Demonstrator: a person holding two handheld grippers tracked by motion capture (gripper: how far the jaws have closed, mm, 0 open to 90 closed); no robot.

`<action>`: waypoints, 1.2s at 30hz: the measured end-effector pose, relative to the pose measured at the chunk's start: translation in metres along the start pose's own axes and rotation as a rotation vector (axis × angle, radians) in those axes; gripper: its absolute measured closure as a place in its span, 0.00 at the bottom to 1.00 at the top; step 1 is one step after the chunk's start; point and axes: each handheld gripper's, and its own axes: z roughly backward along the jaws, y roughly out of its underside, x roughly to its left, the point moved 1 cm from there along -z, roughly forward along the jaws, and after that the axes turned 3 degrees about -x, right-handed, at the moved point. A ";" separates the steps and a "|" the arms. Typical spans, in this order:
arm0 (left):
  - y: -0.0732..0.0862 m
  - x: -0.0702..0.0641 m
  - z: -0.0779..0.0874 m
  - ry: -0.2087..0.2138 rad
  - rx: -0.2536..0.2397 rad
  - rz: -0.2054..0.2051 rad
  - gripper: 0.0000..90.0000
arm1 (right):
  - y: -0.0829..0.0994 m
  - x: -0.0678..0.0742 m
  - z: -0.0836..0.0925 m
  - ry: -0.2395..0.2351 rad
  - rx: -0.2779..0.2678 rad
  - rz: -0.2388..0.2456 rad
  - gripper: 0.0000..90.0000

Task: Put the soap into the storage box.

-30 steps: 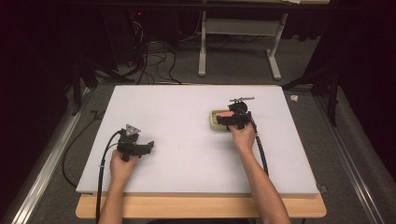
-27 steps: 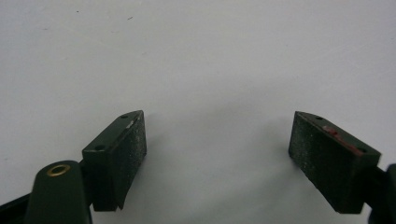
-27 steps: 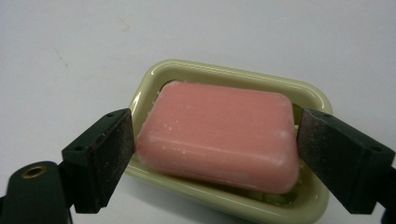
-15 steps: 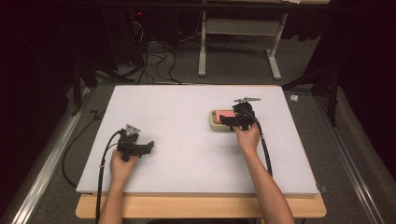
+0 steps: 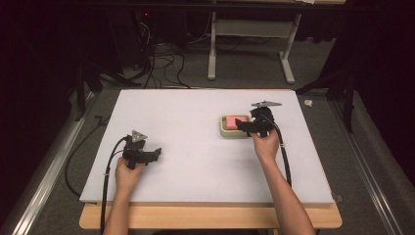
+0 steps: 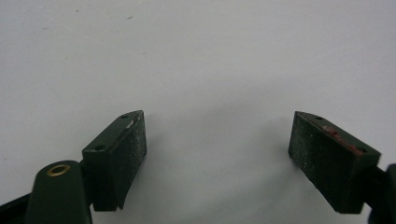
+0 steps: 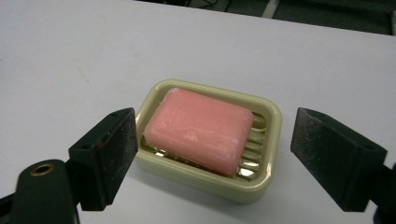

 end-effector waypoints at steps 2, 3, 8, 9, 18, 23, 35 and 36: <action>0.000 0.000 0.000 0.000 0.000 0.000 0.22 | -0.001 0.000 0.003 0.001 -0.008 0.007 0.17; 0.000 0.000 0.000 0.000 0.000 -0.001 0.22 | -0.002 0.000 0.006 0.002 -0.012 0.005 0.17; 0.000 0.000 0.000 -0.001 0.002 -0.004 0.22 | -0.001 -0.001 0.016 0.002 -0.045 0.002 0.18; 0.000 0.000 0.000 -0.002 -0.001 -0.002 0.22 | -0.001 -0.001 0.018 0.002 -0.046 0.001 0.18; 0.000 0.000 0.000 -0.001 0.000 -0.002 0.22 | 0.007 -0.007 0.032 -0.003 -0.073 -0.008 0.19; 0.000 0.000 0.000 -0.001 0.002 -0.005 0.22 | 0.010 -0.009 0.042 -0.013 -0.096 -0.014 0.19; 0.000 0.000 0.000 0.001 -0.001 0.001 0.22 | 0.023 -0.014 0.059 -0.022 -0.122 -0.005 0.19; 0.000 0.000 0.000 0.000 0.000 0.000 0.22 | 0.024 -0.015 0.060 -0.028 -0.127 -0.005 0.19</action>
